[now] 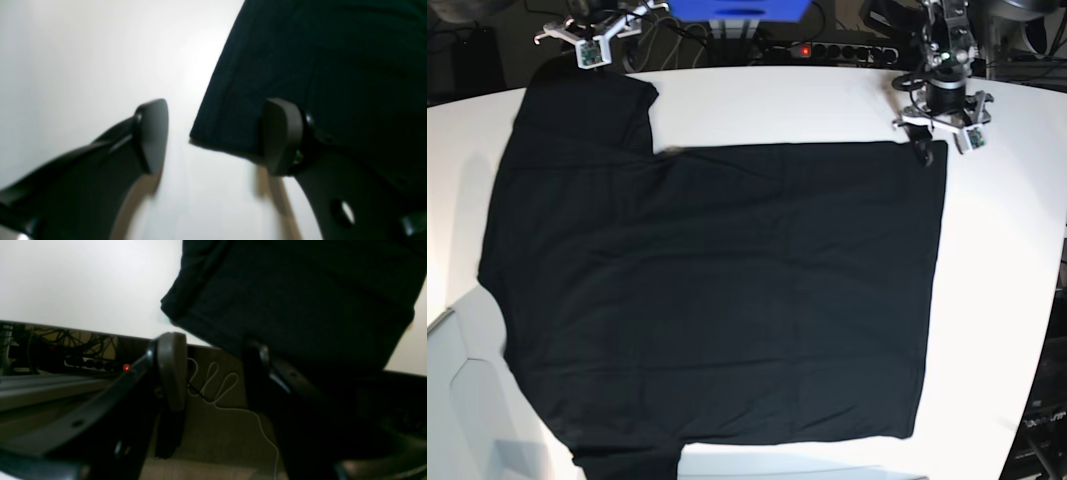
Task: Fold the T-shirt properly
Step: 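Lower the left gripper onto the shirt's shoulder corner and pinch it, then lower the right gripper onto the other shoulder corner and pinch it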
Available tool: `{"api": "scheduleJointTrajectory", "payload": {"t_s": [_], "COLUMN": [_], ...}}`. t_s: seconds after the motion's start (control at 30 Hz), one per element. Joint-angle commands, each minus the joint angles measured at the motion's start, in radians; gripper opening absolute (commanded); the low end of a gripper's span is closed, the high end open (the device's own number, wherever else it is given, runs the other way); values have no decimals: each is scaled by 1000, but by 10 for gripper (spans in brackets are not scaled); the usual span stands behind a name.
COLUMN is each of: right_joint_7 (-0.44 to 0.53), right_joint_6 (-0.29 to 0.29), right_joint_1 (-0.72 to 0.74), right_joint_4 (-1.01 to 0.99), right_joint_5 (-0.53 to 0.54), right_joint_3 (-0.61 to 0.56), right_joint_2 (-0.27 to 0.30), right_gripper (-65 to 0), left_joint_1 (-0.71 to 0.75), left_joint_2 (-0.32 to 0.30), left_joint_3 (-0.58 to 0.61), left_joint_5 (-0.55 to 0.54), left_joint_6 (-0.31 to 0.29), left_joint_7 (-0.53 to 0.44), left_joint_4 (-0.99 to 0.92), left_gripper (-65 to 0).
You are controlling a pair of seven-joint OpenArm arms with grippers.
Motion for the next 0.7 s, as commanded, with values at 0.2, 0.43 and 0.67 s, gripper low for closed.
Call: {"api": "scheduleJointTrajectory", "payload": {"t_s": [0.2,0.43,0.67], "right_joint_7": [22,25,22], "right_joint_6": [2,2,2], "right_joint_1": [-1,8,48], "right_joint_4": [16,16,14], "right_joint_5": [-3,-3,-3], "right_joint_3": [0,0,50], "right_joint_2": [3,3,-3], "right_gripper": [-373,-373,-369], "left_joint_1": [7,15,27], "left_joint_2": [-8,-8,-8], "left_joint_3": [-12,-14,-15], "left_joint_5": [-1,-1,-1], "left_joint_6": [-143,-153,-151], "left_joint_7": [-19,-19,-19], "left_joint_4": [-41,-38,-36], "left_gripper": [-291,-438,-650]}}
